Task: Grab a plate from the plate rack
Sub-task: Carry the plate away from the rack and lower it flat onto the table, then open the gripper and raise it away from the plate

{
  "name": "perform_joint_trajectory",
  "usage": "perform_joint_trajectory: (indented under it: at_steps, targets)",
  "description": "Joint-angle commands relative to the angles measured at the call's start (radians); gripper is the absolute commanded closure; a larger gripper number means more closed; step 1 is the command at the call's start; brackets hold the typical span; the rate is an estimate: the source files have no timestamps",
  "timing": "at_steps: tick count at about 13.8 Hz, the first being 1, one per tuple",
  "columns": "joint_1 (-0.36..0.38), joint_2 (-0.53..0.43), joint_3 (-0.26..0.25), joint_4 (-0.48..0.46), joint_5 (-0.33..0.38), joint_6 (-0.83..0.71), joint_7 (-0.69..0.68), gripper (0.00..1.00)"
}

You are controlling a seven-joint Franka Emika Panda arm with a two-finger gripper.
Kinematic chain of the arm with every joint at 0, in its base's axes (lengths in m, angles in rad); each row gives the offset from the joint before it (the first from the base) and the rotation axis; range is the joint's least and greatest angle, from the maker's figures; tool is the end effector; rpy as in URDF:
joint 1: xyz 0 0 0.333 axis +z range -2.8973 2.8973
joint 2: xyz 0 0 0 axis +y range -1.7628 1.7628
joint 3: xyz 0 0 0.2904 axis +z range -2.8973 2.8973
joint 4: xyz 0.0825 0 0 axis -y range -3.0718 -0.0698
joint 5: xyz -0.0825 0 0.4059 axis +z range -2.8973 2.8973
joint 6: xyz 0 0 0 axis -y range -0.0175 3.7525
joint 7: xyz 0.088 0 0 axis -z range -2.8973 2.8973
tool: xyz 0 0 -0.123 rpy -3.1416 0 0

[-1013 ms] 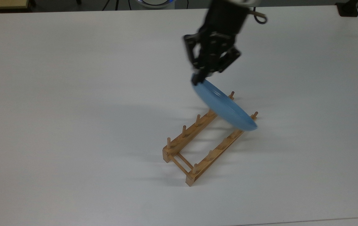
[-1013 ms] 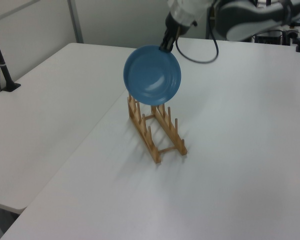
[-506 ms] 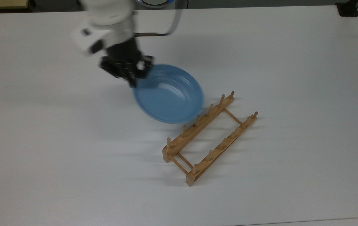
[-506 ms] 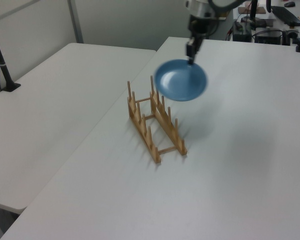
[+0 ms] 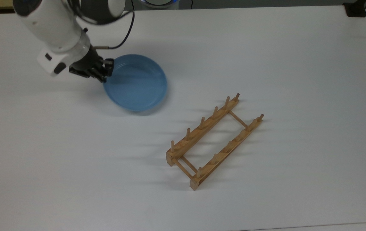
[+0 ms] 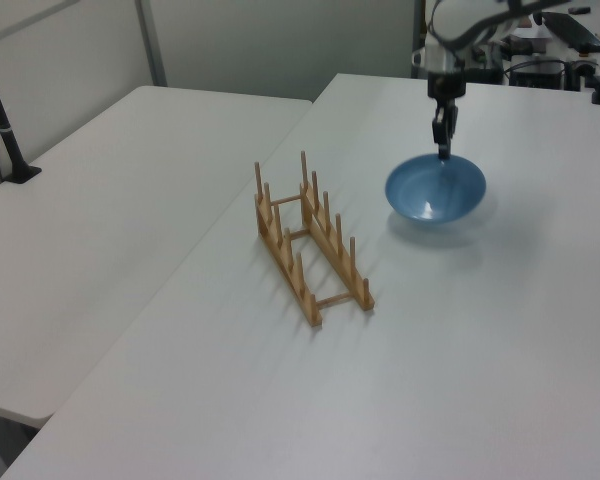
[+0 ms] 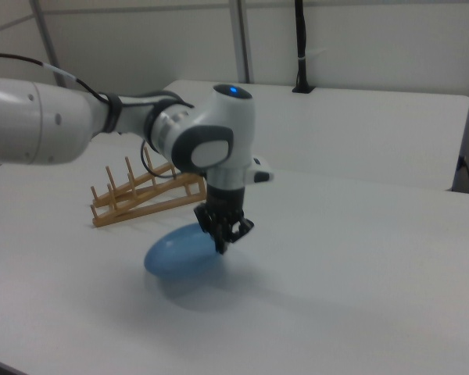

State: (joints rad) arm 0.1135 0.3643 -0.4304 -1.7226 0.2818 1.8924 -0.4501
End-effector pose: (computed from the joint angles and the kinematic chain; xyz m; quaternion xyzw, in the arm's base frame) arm 0.6189 -0.1606 0.3277 -0.9954 -0.0178 0.0514 0.0793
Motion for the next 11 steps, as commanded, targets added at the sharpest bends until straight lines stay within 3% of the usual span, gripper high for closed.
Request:
perform_joint_trajectory:
  at_steps: [1,3,4,5,6,9,11]
  targets:
    - [0.008,0.047,-0.030,-0.060,0.010,0.094,-0.076,1.00]
    - [0.005,0.051,-0.033,-0.077,0.007,0.097,-0.114,0.99]
    - [0.003,0.051,-0.037,-0.075,0.007,0.093,-0.113,0.85]
    - [0.003,0.051,-0.040,-0.077,-0.009,0.090,-0.104,0.36]
    - [0.003,0.050,-0.041,-0.077,-0.024,0.088,-0.093,0.00]
    - [0.023,0.000,-0.044,-0.048,-0.078,0.057,0.060,0.00]
    - [0.070,-0.077,-0.031,-0.017,-0.204,0.018,0.256,0.00]
